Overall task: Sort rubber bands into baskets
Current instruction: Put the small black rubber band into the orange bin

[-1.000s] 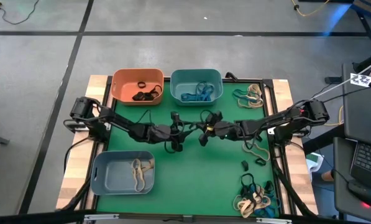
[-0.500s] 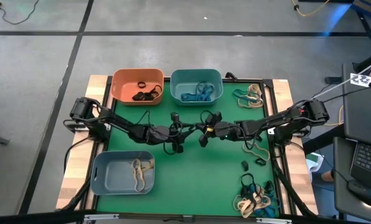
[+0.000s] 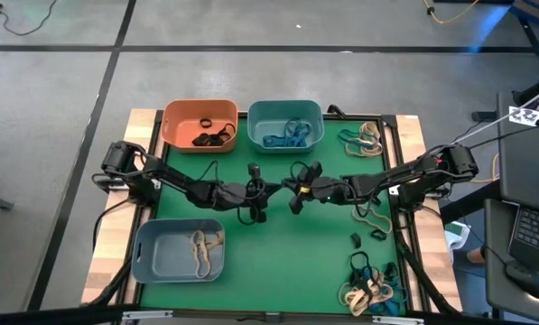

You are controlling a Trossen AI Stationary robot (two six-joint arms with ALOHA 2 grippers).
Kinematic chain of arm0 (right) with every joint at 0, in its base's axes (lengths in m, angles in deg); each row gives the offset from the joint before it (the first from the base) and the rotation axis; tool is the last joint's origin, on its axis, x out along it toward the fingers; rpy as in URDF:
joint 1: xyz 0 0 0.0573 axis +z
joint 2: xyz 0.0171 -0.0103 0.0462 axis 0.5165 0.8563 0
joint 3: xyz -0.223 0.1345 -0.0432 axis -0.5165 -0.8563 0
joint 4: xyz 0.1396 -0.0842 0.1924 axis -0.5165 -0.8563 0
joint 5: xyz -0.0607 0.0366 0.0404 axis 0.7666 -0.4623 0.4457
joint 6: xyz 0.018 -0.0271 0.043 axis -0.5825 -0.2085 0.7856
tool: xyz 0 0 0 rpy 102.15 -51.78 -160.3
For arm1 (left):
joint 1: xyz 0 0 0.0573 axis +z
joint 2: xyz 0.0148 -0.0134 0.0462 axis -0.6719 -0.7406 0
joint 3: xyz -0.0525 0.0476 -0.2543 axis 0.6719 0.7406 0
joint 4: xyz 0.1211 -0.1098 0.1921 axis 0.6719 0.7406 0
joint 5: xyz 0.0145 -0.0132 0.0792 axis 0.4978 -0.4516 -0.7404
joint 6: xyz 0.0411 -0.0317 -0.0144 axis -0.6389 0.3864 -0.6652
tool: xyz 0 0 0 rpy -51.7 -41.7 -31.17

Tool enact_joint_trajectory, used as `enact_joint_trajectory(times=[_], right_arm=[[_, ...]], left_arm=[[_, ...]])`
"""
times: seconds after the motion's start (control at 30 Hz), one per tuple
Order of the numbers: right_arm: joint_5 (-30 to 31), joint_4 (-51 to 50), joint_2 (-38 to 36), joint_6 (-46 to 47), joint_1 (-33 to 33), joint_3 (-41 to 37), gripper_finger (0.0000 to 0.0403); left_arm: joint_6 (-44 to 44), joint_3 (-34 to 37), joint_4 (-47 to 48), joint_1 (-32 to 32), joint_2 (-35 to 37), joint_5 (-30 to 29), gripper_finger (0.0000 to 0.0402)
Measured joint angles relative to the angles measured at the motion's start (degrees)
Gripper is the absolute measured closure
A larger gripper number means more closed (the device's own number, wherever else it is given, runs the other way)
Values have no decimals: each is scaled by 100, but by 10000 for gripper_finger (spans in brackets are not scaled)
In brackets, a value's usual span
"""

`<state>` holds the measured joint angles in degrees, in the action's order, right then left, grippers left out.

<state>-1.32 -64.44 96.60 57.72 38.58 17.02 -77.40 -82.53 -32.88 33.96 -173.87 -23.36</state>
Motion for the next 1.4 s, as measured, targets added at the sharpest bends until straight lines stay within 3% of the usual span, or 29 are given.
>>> enact_joint_trajectory(times=[0.23,0.43,0.7,1.03,1.27,1.4], right_arm=[[-800,-870,-783,-332,0,0,241],[-1266,-2654,-1811,-221,4,0,192],[-1400,-3877,-2043,42,4,-34,183],[-1447,-3547,-1857,262,4,-577,183],[-1444,-3574,-1849,477,4,-775,183],[-1486,-3553,-1828,490,4,-774,183]], left_arm=[[22,4,310,2,137,-18,396],[695,1,1633,182,929,-52,396],[1528,0,3621,847,2399,-92,396],[2676,-626,6641,2368,3456,-91,395],[2720,-682,7086,3567,3437,106,392],[2828,-682,7061,3928,3346,131,392]])
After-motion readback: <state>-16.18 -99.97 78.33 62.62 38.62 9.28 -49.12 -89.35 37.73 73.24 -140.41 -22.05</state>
